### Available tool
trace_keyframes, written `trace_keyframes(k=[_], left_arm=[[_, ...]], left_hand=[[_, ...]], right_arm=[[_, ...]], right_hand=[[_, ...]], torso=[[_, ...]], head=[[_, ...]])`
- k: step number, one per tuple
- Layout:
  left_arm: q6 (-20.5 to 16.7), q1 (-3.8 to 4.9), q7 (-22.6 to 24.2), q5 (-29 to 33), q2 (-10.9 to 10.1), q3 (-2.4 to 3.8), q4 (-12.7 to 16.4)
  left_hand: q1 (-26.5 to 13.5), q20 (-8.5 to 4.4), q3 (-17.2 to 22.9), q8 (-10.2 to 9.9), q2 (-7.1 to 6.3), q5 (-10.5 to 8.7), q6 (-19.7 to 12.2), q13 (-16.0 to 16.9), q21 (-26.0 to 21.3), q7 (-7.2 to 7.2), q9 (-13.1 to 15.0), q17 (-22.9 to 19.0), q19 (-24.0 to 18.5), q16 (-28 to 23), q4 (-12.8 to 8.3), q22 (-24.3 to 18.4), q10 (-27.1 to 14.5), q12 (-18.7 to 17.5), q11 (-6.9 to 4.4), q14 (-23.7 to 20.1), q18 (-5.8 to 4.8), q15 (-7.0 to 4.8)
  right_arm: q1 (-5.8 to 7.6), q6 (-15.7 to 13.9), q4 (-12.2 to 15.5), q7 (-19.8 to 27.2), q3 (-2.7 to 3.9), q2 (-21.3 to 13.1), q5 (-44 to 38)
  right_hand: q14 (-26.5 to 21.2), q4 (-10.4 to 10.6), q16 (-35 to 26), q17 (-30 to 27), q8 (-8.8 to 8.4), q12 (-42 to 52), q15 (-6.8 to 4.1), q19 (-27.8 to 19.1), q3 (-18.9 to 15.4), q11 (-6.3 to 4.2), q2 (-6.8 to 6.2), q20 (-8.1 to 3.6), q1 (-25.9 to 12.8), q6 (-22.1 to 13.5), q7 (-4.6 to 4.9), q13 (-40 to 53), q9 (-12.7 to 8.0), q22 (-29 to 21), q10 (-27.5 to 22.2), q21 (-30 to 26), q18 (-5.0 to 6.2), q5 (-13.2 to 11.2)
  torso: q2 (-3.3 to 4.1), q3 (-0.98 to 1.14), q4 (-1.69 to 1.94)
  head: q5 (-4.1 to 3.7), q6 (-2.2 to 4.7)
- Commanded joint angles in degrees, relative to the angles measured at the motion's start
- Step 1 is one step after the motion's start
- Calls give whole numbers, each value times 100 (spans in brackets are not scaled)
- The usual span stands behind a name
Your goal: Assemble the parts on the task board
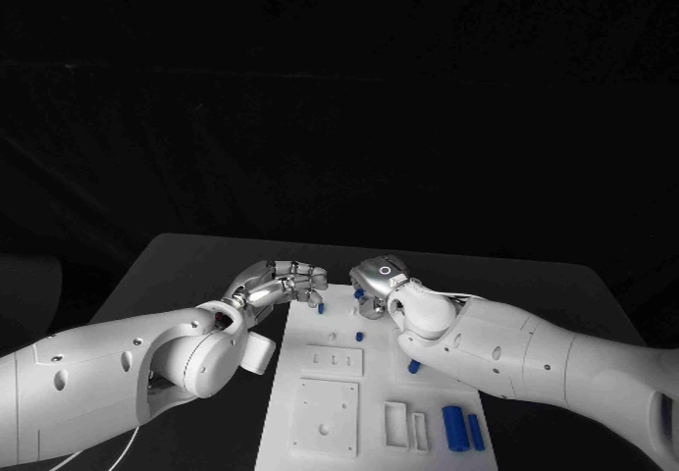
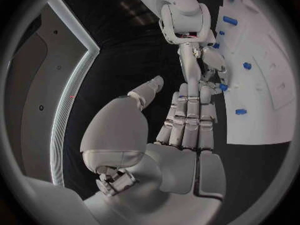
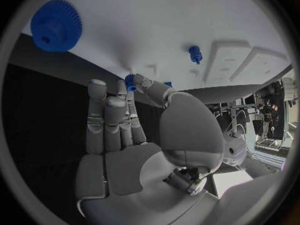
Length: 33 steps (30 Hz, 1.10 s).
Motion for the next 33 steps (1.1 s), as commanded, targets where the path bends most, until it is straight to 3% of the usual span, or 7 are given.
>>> trace_keyframes(k=[1,23,29,33], left_arm=[[42,16,47,-19,12,6,19],[77,38,33,0,21,7,27],[74,39,28,0,23,7,20],[82,39,22,0,16,7,6]], left_hand=[[-48,-14,8,-26,13,-14,13,-7,-36,23,-9,6,-39,-25,-24,-1,20,-15,32,-15,77,33],[-62,-12,6,-28,5,-21,13,-7,-36,24,-11,14,-41,-34,-29,0,22,-22,33,-15,75,35],[-65,-12,7,-31,-1,-24,8,-8,-36,25,-13,17,-42,-37,-32,0,17,-28,35,-15,75,35],[-67,-12,8,-34,-3,-25,4,-9,-36,27,-15,19,-42,-40,-34,0,14,-32,37,-15,75,35]], right_arm=[[-8,88,-27,50,-4,9,6],[-39,96,-249,202,-6,119,220],[-42,-54,-280,273,-6,122,389],[-42,-196,-211,343,-6,76,508]], right_hand=[[-118,-6,35,-5,32,0,-94,21,43,-1,-15,-16,37,27,-2,7,4,121,46,33,308,20],[-150,33,12,-78,-39,-94,-50,-40,31,44,-144,17,-24,-63,40,13,-21,107,-41,23,309,19],[-136,38,33,-116,-167,-210,51,-44,-123,150,-238,-4,-65,-293,140,-39,-69,97,-305,18,309,13],[-141,50,48,-138,-258,-231,134,-49,-322,229,-377,-3,-146,-476,219,-109,-100,93,-576,12,309,18]], torso=[[4,-11,0],[13,-22,-14],[15,-30,-13],[12,-36,-12]], head=[[7,-1],[24,-20],[36,-10],[41,-11]])
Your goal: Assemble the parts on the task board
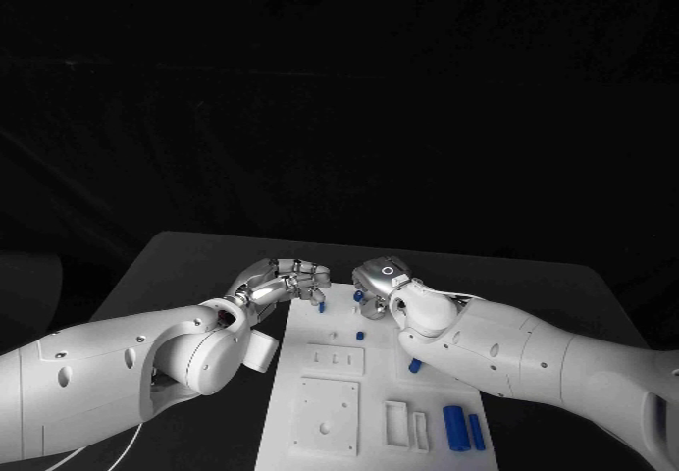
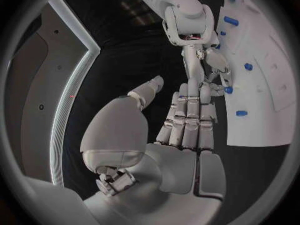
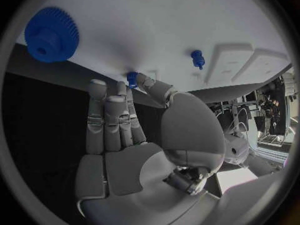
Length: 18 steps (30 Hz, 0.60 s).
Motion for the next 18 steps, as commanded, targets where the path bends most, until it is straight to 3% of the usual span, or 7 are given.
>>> trace_keyframes(k=[1,6,9,11,15,16,18], left_arm=[[74,14,29,-2,2,7,-14],[63,15,36,-2,-22,7,-54],[59,17,44,-2,-36,7,-73],[58,25,50,-2,-49,7,-87],[53,37,69,-2,-67,7,-116],[55,38,71,-2,-92,7,-122],[44,38,68,-2,-119,6,-135]], left_hand=[[-68,-12,8,-35,-3,-25,3,-9,-36,27,-6,9,-42,-41,-35,0,13,-33,38,-15,76,35],[-70,-11,9,-37,-6,-27,0,-10,-37,29,-8,12,-44,-45,-37,0,10,-37,40,-17,75,36],[-71,-11,10,-38,-9,-28,-2,-10,-38,30,-9,13,-45,-47,-39,0,8,-39,40,-18,75,37],[-70,-11,11,-39,-9,-28,-2,-10,-38,30,-9,14,-46,-48,-41,0,8,-40,41,-18,75,37],[-68,-11,13,-39,-12,-28,-3,-10,-39,30,-10,16,-48,-51,-45,1,7,-42,41,-19,76,37],[-67,-11,15,-39,-12,-27,-2,-10,-39,30,-10,16,-48,-52,-47,1,8,-43,41,-19,76,37],[-65,-11,16,-39,-12,-27,-2,-10,-39,30,-10,17,-48,-52,-48,1,8,-43,41,-19,76,37]], right_arm=[[-1,-189,81,161,0,-50,215],[5,-329,287,291,3,-217,356],[49,-344,502,348,62,-378,436],[59,-378,628,389,151,-477,470],[61,-373,1101,495,467,-862,625],[62,-354,1283,552,584,-1024,755],[74,-276,1492,642,706,-1251,977]], right_hand=[[3,18,28,-18,-71,-26,83,-14,-134,83,-117,-31,-33,-156,51,-57,-22,91,-232,8,305,27],[-10,26,54,-36,-98,-24,141,-16,-360,139,-238,-15,-96,-241,86,-127,-24,82,-424,-8,305,35],[-18,20,67,-52,-98,-6,158,-16,-483,159,-243,-1,-114,-248,90,-162,-22,76,-473,-20,305,51],[-22,25,74,-62,-98,1,161,-19,-537,161,-248,5,-121,-247,89,-175,-22,72,-474,-29,305,58],[-24,32,79,-75,-96,18,156,-21,-549,155,-239,7,-87,-240,88,-182,-22,67,-449,-41,305,69],[-25,42,86,-85,-91,48,140,-19,-543,137,-233,10,-49,-226,84,-174,-21,63,-383,-49,305,67],[-21,51,98,-96,-88,127,91,-8,-529,86,-230,10,9,-214,81,-132,-21,63,-216,-51,305,60]], torso=[[-3,-8,4],[1,-1,-12],[0,-1,-24],[-4,-1,-35],[-6,6,-61],[-3,18,-75],[-3,41,-113]], head=[[5,1],[25,1],[26,0],[14,8],[6,41],[12,63],[36,76]])
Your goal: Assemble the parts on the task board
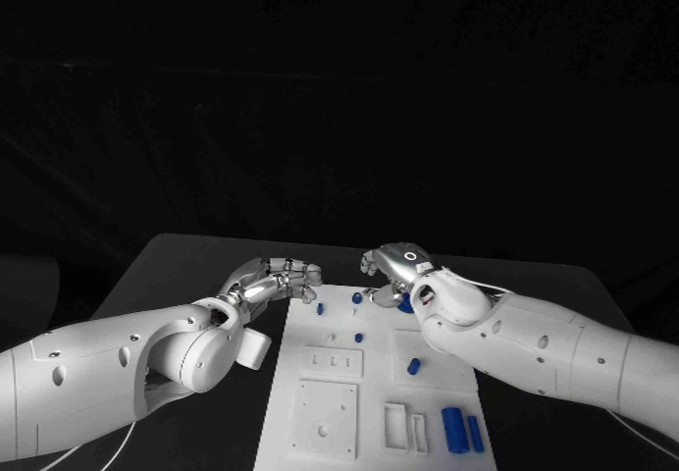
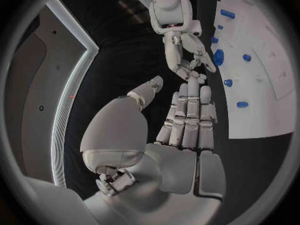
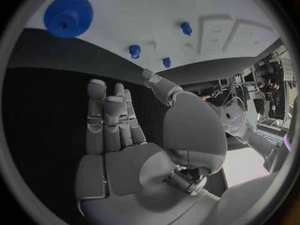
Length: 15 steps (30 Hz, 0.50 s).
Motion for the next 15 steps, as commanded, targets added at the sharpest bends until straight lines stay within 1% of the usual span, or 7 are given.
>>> trace_keyframes(k=[1,3,6,10,12,13,15], left_arm=[[45,17,69,-2,-31,6,-18],[54,17,78,-7,-28,6,-59],[62,17,86,-4,-21,6,-117],[70,17,81,-6,-26,3,-153],[81,16,85,-7,-29,3,-149],[90,15,93,-22,-35,3,-144],[103,15,104,-25,-37,3,-150]], left_hand=[[-42,-11,3,-39,11,-27,-2,-5,-39,30,-5,7,-49,-30,-35,1,8,-22,41,-19,78,37],[-41,-11,4,-39,10,-27,-1,-5,-39,30,-5,8,-49,-31,-37,1,8,-22,41,-19,78,37],[-38,-11,6,-38,8,-27,1,-4,-40,29,-5,10,-51,-34,-41,1,9,-23,41,-20,77,38],[-35,-11,9,-38,8,-26,1,-4,-39,29,-6,12,-51,-34,-44,1,10,-25,41,-17,78,37],[-34,-11,10,-38,8,-26,2,-4,-39,29,-6,13,-50,-34,-45,2,10,-25,41,-16,78,37],[-34,-11,11,-38,8,-26,2,-4,-39,29,-6,14,-50,-34,-46,2,10,-25,41,-16,78,37],[-34,-11,11,-38,8,-26,1,-4,-39,29,-6,14,-50,-35,-46,2,10,-26,41,-15,78,37]], right_arm=[[19,65,309,337,131,-321,560],[66,291,467,440,171,-555,870],[160,704,582,615,174,-870,1432],[201,1036,577,668,172,-1140,2102],[201,1172,514,701,172,-1188,2146],[201,1265,456,713,172,-1192,2135],[200,1364,342,734,171,-1177,2131]], right_hand=[[-4,30,38,-15,-5,112,-61,14,-2,-19,-1,-12,92,16,-6,64,-4,63,195,-17,306,10],[-4,33,47,-27,-9,214,-136,20,-11,-94,5,-18,128,12,-4,145,-6,65,394,-20,306,10],[8,77,94,-24,-56,412,-269,73,-100,-219,23,-28,89,-71,9,364,-24,67,717,-9,306,43],[-33,52,171,20,-93,808,-354,128,-346,-321,72,-89,19,-148,-71,1032,-27,25,931,-61,306,175],[-25,36,231,60,-108,1333,-441,192,-527,-398,82,-95,-50,-181,-119,1630,-23,25,1218,-50,306,345],[-43,-30,241,73,-126,1950,-442,193,-682,-461,60,-114,-73,-207,-196,2274,-23,13,1350,-75,306,417],[-11,-69,288,102,-142,3075,-519,263,-807,-444,196,-122,-104,-204,-195,3369,-24,6,944,-71,306,504]], torso=[[-1,40,-74],[-8,58,-117],[-27,70,-159],[-43,90,-211],[-46,106,-235],[-46,109,-239],[-36,133,-263]], head=[[24,52],[26,76],[2,92],[-17,96],[-45,91],[-63,86],[-56,90]])
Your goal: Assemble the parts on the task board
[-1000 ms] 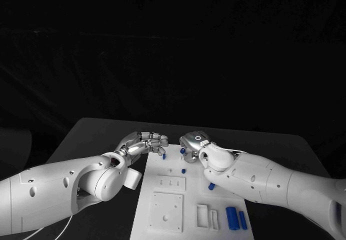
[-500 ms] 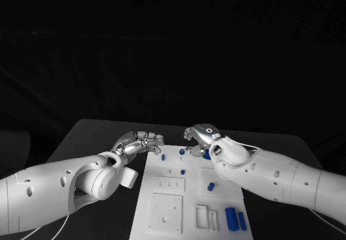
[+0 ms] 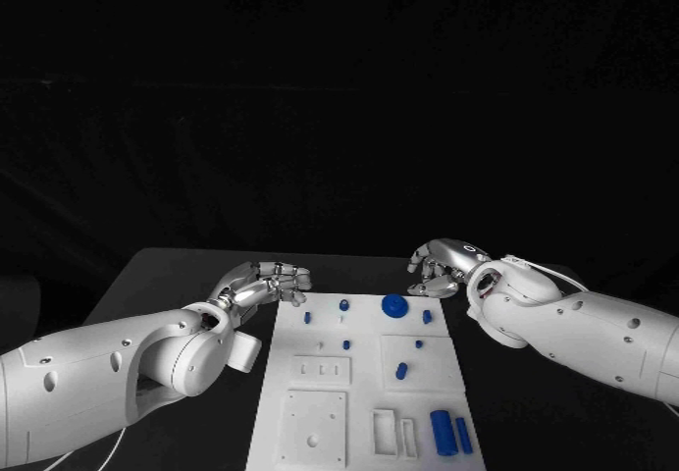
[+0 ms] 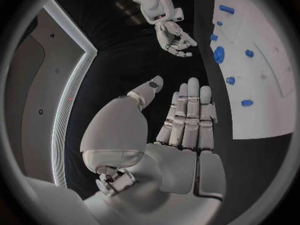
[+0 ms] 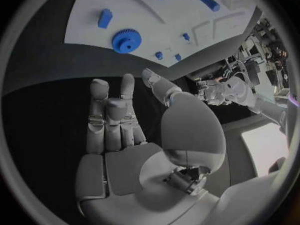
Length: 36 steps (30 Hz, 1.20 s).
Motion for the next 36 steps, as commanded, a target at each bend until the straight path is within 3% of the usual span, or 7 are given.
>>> trace_keyframes(k=[1,2,3,5,7,18,36], left_arm=[[99,11,94,-24,5,5,2],[101,11,95,-25,13,5,-9],[105,11,97,-25,17,5,-15],[122,10,97,-25,38,5,-32],[132,10,97,-26,47,5,-37],[149,10,89,-38,59,4,-41],[168,10,73,-44,103,4,-41]], left_hand=[[-34,11,-3,-38,8,-26,1,-5,-39,29,-7,10,-28,-35,-32,2,10,-26,42,-15,87,37],[-34,11,-3,-38,8,-26,1,-5,-39,29,-7,10,-28,-35,-32,2,10,-27,42,-15,87,37],[-34,11,-3,-38,9,-26,1,-5,-39,29,-7,10,-28,-35,-32,2,10,-27,42,-15,87,37],[-34,11,-2,-39,10,-26,1,-5,-39,29,-7,11,-28,-36,-33,2,10,-28,42,-15,87,37],[-34,11,-1,-39,10,-26,1,-5,-39,29,-7,11,-28,-36,-33,2,10,-28,42,-15,87,37],[-36,13,0,-40,12,-26,0,-5,-39,30,-8,13,-30,-40,-35,2,9,-30,43,-17,86,38],[-41,15,3,-42,11,-29,-3,-4,-40,32,-10,19,-33,-48,-39,3,9,-37,45,-19,84,40]], right_arm=[[-4,611,-139,253,-2,43,428],[-5,639,-215,267,-3,77,413],[-6,650,-260,274,-3,99,396],[-25,687,-447,287,-7,222,302],[-45,696,-508,300,-9,267,286],[-223,670,-982,465,-18,655,266],[-292,709,-1322,474,-31,926,186]], right_hand=[[63,-76,176,113,-31,1873,4,161,-109,-27,271,-54,31,30,-112,1782,-4,39,-639,38,223,166],[37,-94,183,128,-50,2010,-23,135,-197,-37,82,-47,-69,6,-9,1952,-12,52,-844,40,223,127],[43,-108,283,211,-71,2553,52,172,-231,-45,108,-72,-93,-7,-35,2446,-21,98,-1018,96,223,155],[-48,-135,473,443,-114,3432,47,180,-222,24,161,-116,-148,-17,29,3287,-37,147,-1496,261,223,195],[-61,-151,519,505,-133,3574,44,181,-224,30,162,-129,-160,-40,36,3399,-42,148,-1509,320,223,206],[-110,-212,669,772,-216,4236,54,166,-276,36,244,-198,-269,-202,39,3948,-55,145,-1196,602,223,347],[-120,-250,678,835,-199,4309,56,132,-283,38,317,-206,-291,-189,40,4008,-37,140,-1163,672,223,349]], torso=[[1,42,-60],[5,49,-65],[8,53,-66],[11,62,-62],[10,61,-54],[72,115,2],[140,117,35]], head=[[2,-13],[4,-14],[-1,-18],[-15,-24],[-20,-32],[-73,-50],[-110,-55]])
